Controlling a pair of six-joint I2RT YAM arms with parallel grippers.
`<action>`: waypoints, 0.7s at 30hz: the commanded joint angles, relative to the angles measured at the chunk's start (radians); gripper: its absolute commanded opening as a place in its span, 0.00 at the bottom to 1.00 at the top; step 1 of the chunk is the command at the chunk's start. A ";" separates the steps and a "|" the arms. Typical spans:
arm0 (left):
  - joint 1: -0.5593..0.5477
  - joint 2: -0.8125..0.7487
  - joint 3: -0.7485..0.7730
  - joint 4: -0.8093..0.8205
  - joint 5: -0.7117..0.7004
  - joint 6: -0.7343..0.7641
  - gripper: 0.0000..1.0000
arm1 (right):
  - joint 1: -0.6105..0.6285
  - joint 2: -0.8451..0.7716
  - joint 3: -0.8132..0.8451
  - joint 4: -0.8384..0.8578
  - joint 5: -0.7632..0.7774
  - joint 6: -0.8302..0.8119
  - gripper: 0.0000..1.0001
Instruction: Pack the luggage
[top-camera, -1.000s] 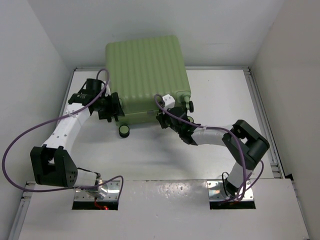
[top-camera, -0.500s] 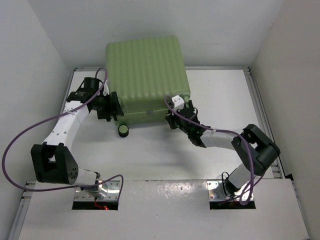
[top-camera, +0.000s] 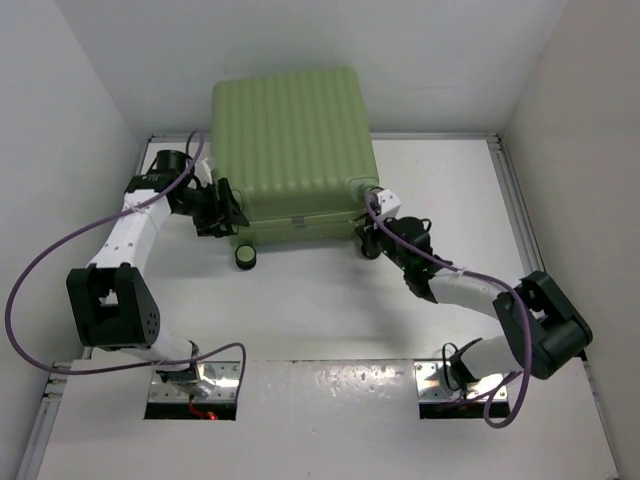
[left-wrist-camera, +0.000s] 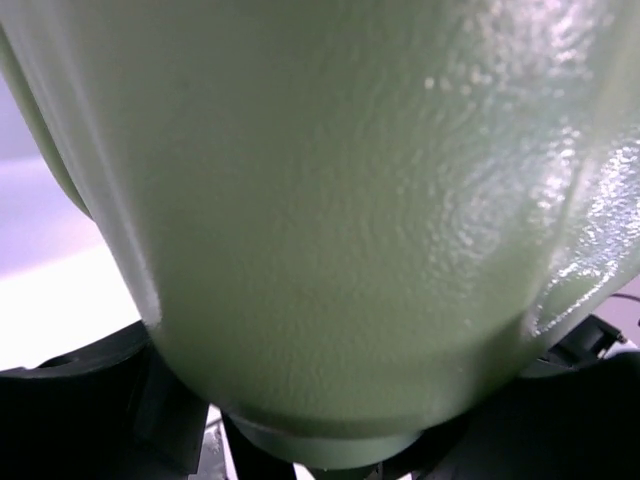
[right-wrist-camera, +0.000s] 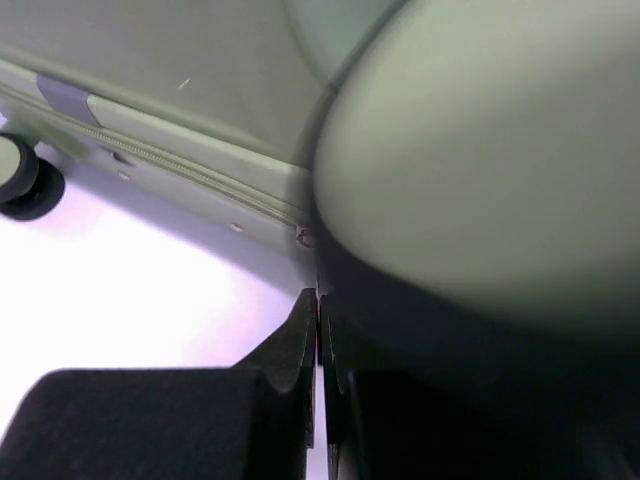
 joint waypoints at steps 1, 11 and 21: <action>0.146 0.078 0.007 0.070 -0.382 -0.057 0.00 | -0.129 -0.029 -0.026 -0.075 0.169 0.048 0.00; 0.170 0.067 -0.030 0.079 -0.350 -0.046 0.00 | -0.261 0.002 0.003 -0.064 0.135 0.042 0.00; 0.192 0.133 0.032 0.070 -0.514 0.032 0.00 | -0.356 0.066 0.054 -0.015 0.044 -0.013 0.00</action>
